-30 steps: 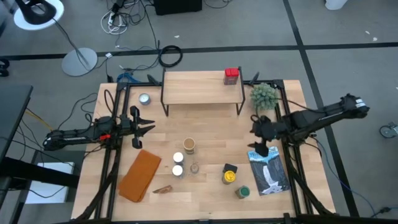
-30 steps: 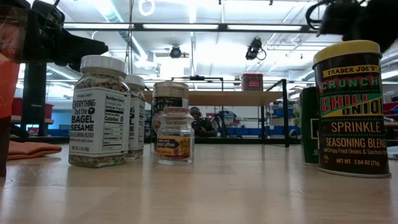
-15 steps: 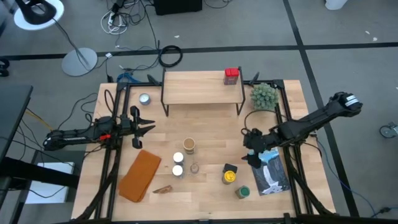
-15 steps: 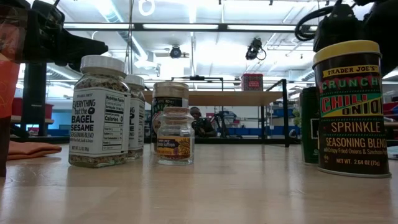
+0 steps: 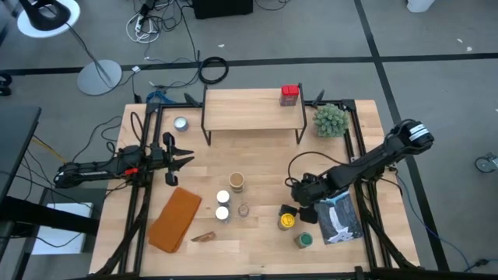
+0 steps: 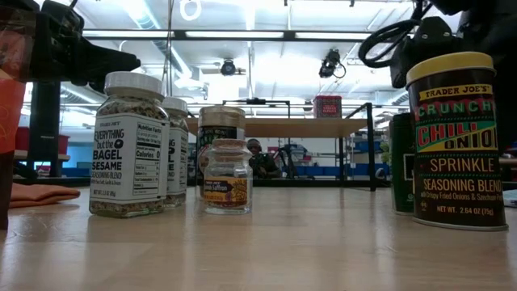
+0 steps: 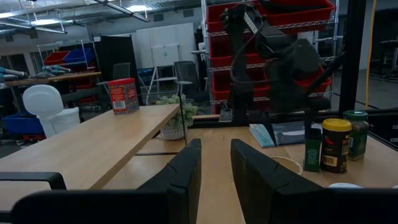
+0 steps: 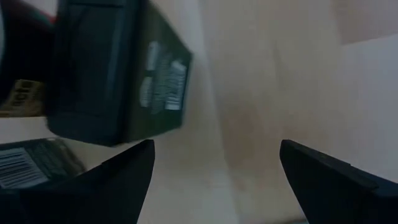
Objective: Shelf spices
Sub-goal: Put the green seasoning can on the shelf
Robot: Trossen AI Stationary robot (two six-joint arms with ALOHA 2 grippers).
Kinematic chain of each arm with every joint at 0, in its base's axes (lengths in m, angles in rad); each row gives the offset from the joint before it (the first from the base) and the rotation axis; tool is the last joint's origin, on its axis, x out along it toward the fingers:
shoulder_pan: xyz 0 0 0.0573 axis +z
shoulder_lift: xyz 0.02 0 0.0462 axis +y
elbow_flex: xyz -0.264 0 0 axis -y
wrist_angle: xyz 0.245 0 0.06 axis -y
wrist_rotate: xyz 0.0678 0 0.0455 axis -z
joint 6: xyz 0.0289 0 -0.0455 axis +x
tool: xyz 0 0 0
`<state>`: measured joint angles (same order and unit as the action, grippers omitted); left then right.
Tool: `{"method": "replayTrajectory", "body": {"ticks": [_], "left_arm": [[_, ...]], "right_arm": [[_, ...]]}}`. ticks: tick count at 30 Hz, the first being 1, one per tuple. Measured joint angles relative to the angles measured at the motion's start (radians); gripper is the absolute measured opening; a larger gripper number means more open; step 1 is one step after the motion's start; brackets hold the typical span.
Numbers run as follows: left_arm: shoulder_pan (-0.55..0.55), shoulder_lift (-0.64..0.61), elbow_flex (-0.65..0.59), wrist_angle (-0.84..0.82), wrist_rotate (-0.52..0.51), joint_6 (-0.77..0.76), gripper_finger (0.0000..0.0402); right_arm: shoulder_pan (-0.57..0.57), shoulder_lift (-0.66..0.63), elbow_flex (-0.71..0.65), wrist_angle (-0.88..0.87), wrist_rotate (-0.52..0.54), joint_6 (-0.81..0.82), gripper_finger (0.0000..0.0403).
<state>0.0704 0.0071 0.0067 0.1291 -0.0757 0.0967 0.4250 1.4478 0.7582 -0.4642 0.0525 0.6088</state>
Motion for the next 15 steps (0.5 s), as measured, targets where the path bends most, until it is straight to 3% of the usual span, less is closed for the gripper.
{"method": "replayTrajectory", "body": {"ticks": [7, 15], "left_arm": [[0.000, 0.000, 0.000, 0.000, 0.000, 0.000, 0.0092], [0.000, 0.000, 0.000, 0.000, 0.000, 0.000, 0.0092]], "right_arm": [[0.012, 0.067, 0.045, 0.049, 0.001, -0.001, 0.0345], [-0.032, 0.064, 0.045, 0.051, 0.165, -0.058, 0.0345]]}}
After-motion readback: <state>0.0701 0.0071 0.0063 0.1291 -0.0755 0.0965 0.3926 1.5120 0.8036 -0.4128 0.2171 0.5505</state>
